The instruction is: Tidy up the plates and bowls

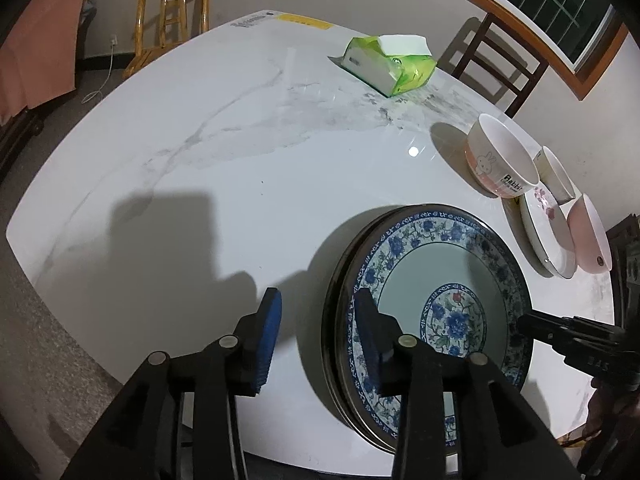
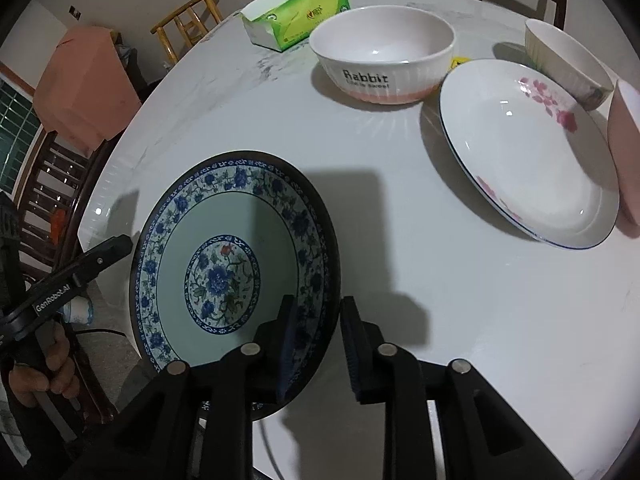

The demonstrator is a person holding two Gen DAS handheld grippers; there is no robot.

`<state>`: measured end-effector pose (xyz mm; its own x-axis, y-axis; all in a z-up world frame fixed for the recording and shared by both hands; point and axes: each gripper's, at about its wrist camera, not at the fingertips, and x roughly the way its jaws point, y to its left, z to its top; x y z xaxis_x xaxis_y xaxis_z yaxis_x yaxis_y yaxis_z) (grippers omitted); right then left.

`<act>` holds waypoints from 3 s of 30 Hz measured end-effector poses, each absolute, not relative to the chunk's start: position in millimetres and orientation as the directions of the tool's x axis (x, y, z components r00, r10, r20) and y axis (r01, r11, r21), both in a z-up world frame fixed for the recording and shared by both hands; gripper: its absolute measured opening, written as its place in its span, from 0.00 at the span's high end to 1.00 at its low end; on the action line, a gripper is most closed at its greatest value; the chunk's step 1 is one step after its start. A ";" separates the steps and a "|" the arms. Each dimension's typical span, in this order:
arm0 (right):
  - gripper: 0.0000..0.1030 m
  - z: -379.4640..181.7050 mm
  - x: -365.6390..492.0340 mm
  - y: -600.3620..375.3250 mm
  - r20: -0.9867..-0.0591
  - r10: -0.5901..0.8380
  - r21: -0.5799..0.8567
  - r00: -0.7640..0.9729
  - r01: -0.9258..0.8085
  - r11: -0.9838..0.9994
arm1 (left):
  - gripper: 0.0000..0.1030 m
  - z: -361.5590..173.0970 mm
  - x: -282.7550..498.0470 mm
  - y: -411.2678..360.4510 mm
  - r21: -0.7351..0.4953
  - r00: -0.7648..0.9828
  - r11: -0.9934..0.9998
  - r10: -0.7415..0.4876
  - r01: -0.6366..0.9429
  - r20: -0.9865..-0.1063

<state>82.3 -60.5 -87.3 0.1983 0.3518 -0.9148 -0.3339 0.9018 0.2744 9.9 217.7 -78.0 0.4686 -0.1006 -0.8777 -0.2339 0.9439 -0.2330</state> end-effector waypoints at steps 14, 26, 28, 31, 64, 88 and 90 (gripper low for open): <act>0.73 -87.9 81.3 -66.5 -0.904 0.379 0.299 0.199 -0.339 0.892 | 0.56 -90.2 15.8 194.1 -0.258 0.442 0.949 -0.155 -0.182 -0.883; 0.71 -75.1 78.8 -125.9 -0.866 0.377 0.308 0.329 -0.243 0.920 | 0.56 -64.6 19.4 185.2 -0.161 0.518 0.965 -0.032 -0.206 -0.855; 0.71 -66.5 77.2 -146.5 -0.839 0.391 0.331 0.379 -0.216 0.919 | 0.56 -51.1 20.5 181.7 -0.154 0.560 0.967 -0.015 -0.202 -0.829; 0.71 -52.1 76.1 -180.3 -0.801 0.345 0.304 0.490 -0.163 0.939 | 0.55 -32.9 25.6 166.2 -0.175 0.625 0.972 -0.039 -0.157 -0.779; 0.79 -99.8 171.4 -259.2 -0.777 0.266 0.310 0.570 -0.021 0.950 | 0.72 -101.1 171.9 6.1 -0.382 0.426 0.924 -0.343 -0.005 -0.837; 0.88 -100.5 148.5 -262.3 -0.856 0.302 0.314 0.419 -0.040 0.948 | 0.87 -100.1 157.3 -1.8 -0.338 0.328 0.937 -0.348 0.090 -0.878; 0.88 -100.3 138.5 -263.2 -0.869 0.298 0.310 0.395 -0.035 0.950 | 0.87 -99.2 148.6 -4.6 -0.328 0.304 0.938 -0.347 0.113 -0.887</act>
